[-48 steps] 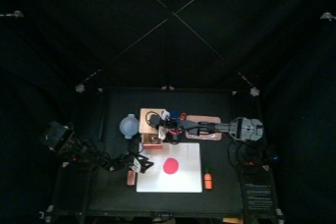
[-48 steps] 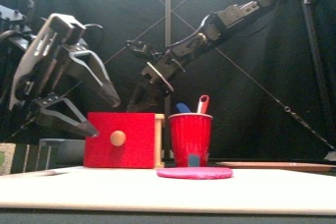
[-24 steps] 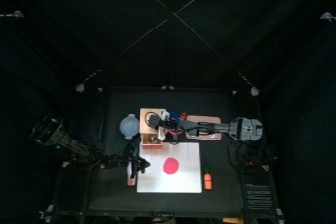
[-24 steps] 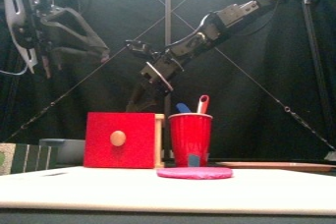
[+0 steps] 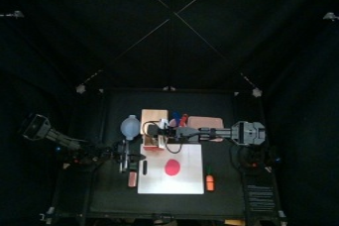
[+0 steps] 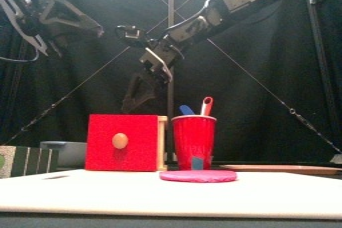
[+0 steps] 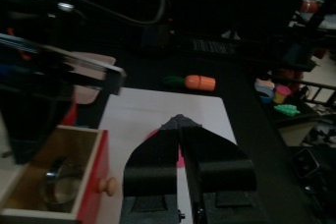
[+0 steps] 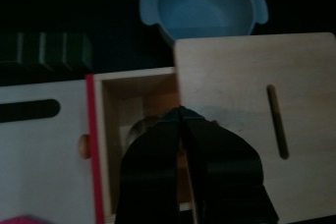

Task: Get the cutter from the drawer then cut the dough then place the extra dough in the bowl
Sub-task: Place the cutter on the board

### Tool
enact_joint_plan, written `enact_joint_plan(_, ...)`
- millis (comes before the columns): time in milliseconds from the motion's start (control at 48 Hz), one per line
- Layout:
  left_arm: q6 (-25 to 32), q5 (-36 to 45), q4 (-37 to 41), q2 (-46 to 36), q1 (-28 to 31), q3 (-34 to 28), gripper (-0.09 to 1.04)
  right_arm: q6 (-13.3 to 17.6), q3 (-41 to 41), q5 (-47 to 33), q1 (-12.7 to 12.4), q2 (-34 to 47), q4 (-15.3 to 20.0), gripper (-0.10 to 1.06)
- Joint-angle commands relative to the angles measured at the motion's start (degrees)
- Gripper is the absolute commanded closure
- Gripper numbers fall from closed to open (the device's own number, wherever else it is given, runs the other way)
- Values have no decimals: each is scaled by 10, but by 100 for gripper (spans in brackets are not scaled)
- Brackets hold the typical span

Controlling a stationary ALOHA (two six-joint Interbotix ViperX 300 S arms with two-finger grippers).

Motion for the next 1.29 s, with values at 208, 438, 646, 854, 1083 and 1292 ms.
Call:
enact_joint_plan(208,11,-5,15,-42,34,28,60,8,-35,51,16,-31,1,37)
enact_joint_plan(438,11,-6,29,-42,46,37,60,9,-44,91,16,-26,1,24)
enact_joint_plan(646,11,-6,36,-43,48,40,60,15,-49,105,16,-11,4,24)
enact_joint_plan(854,11,-6,37,-42,49,41,60,25,-51,106,13,2,1,24)
enact_joint_plan(1083,11,-6,36,-42,49,41,60,25,-51,113,11,13,-2,24)
enact_joint_plan(1292,10,-6,36,-43,49,42,60,25,-54,115,11,25,-20,24)
